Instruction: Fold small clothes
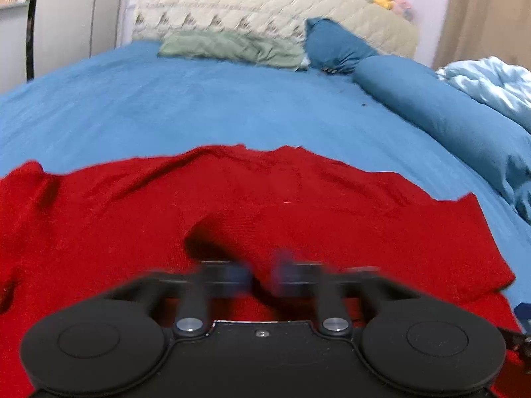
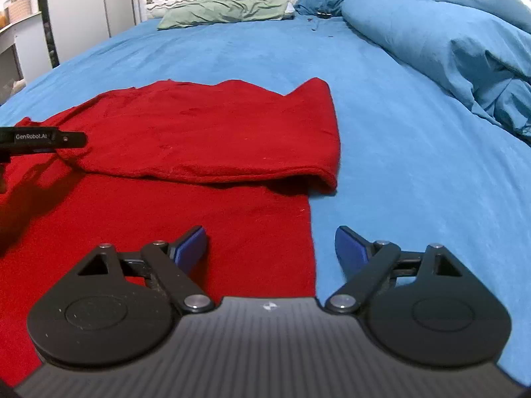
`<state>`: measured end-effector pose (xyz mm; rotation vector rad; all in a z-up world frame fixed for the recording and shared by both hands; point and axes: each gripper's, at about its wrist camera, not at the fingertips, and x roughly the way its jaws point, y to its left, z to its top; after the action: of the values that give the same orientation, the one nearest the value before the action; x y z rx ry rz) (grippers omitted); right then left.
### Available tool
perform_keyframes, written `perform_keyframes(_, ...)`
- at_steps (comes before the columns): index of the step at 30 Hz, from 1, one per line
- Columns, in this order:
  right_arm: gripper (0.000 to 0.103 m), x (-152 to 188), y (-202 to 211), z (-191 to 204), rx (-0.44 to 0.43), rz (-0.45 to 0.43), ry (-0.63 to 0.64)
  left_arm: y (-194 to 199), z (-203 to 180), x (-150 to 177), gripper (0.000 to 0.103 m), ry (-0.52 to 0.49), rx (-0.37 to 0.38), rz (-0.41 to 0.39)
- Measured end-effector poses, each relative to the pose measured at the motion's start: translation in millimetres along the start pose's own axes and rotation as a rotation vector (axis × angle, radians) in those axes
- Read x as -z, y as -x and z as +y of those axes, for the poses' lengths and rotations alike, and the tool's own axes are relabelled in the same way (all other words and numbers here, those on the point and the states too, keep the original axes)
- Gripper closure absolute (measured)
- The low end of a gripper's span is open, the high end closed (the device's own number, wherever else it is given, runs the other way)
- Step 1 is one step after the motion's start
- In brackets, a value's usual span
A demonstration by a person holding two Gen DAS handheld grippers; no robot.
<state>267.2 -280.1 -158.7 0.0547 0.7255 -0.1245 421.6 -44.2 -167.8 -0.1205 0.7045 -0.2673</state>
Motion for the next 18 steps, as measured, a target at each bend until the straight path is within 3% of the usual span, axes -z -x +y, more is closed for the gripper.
perform_keyframes(3,0.002,-9.7,-14.0,-2.4,0.018,-0.024,0.02,14.4,5.6,-11.8,0.099,0.017,-0.014,-0.077)
perform_keyframes(8,0.002,-30.5,-44.6,-1.6,0.065,-0.022,0.029,55.3,26.6,-30.7,0.099,-0.034,-0.163,-0.254)
perform_keyframes(11,0.002,-38.7,-54.8,4.4,0.099,-0.034,0.067,60.2,49.6,-28.8,0.099,-0.009,-0.203,-0.257)
perform_keyframes(18,0.003,-45.7,-64.6,4.4,0.156,-0.025,0.089,54.6,61.4,-6.6,0.099,0.0,-0.168,-0.197)
